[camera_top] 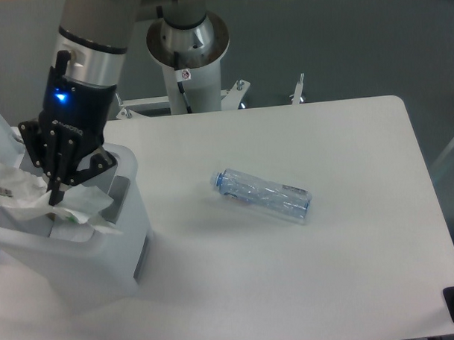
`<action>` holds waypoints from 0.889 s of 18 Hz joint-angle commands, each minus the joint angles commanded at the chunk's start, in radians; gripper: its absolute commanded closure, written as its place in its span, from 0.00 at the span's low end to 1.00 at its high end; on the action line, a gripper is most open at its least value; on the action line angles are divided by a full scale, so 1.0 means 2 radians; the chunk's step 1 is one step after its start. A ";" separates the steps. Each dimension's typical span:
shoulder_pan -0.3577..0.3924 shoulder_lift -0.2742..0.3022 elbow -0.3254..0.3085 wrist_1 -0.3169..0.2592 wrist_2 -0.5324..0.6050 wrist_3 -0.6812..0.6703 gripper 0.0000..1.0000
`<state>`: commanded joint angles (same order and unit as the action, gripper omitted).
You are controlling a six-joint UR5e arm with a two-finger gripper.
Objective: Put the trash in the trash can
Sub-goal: 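Open the gripper to drop the bag into the bin, then move the open gripper back toward the clear water bottle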
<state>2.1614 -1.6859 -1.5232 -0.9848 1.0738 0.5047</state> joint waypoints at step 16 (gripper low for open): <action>0.103 0.002 0.008 0.002 0.003 0.015 0.00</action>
<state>2.3681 -1.6812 -1.5064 -0.9817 1.0799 0.5353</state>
